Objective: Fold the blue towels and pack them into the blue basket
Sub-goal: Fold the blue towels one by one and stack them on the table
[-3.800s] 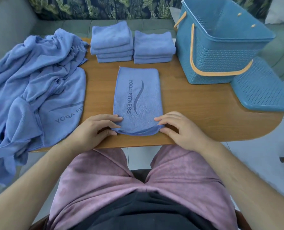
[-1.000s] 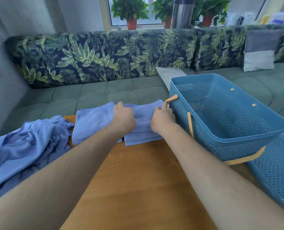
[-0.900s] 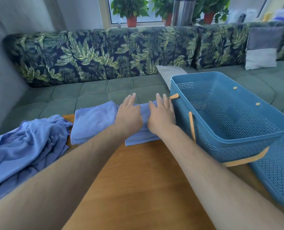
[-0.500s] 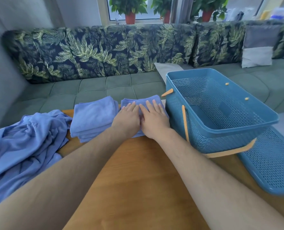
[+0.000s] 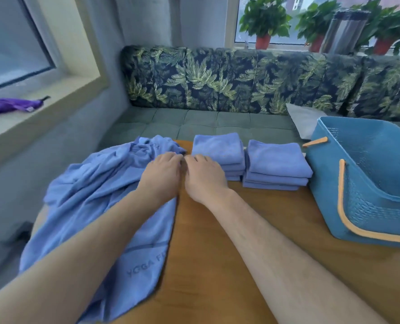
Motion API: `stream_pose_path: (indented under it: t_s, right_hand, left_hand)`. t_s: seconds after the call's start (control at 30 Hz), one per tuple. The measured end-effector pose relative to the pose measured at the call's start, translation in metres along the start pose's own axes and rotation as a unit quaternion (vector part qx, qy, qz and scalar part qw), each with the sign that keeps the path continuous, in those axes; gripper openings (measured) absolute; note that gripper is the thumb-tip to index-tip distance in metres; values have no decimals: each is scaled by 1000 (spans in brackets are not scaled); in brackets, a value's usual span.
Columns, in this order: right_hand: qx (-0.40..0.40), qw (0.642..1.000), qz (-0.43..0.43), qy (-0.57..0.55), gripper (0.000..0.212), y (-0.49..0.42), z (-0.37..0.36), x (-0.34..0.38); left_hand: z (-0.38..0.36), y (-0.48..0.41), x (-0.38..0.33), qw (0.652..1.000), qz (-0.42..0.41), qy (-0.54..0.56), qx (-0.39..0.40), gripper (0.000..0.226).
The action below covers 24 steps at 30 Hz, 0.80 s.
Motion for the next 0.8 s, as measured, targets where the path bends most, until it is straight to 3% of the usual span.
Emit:
stream_pose_path:
  t_s: [0.13,0.2,0.33,0.4,0.5,0.6,0.7,0.8]
  right_hand:
    - [31,999,29,-5,36,-16,-28,60]
    - [43,998,42,-9,37,-22,-39,80]
    - [53,997,55,-12,35,-34,-57,101]
    - [55,997,58,-9,35,-38,-62,105]
    - [61,996,52,-37,36,-41,-68,104]
    - [28,990,17,-136,31,-38,-64,98]
    - [54,944,-89,-313,43,-39,-58,92]
    - [96,855,-193,-471,58,-34,-49,85]
  left_hand:
    - [24,27,66,992,39,-118,-20,37]
    - [30,36,101,983,99,-157,-7,30]
    - [35,47,148,959,205,-190,33,43]
    - [39,46,159,946,238,-216,36,33]
    - [44,40,163,946,235,-218,50,25]
    - [53,37,150,967,207,-149,8,21]
    - [64,41,118,985,162,-45,-31,13]
    - [74,50,77,991,104,60,-61,10]
Point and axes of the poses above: each hand's wrist, its own y-axis away from the middle knuckle, its own z-axis out of the back of the hand, x = y × z, the point moved 4 cm from there along -y, towards the middle knuckle, and after that the axes turned 3 degrees about -x, right-handed, at the moved point
